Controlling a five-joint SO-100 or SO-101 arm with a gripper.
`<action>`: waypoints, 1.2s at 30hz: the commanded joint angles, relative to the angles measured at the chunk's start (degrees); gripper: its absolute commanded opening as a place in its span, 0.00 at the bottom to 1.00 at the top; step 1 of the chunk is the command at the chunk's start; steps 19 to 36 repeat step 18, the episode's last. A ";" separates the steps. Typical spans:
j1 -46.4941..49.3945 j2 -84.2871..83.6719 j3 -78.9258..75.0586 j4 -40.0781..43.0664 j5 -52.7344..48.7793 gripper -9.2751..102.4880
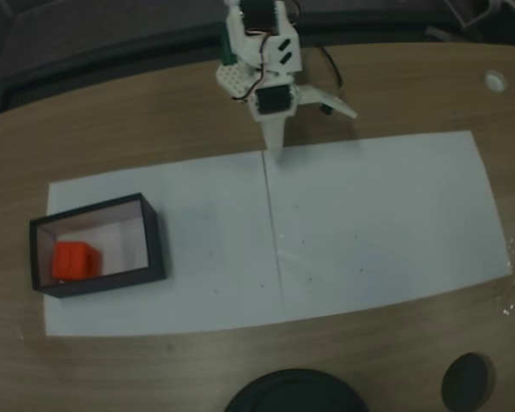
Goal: Grab a orange square and put it in the box.
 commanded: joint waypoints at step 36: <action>0.18 1.14 -1.41 0.70 2.90 0.08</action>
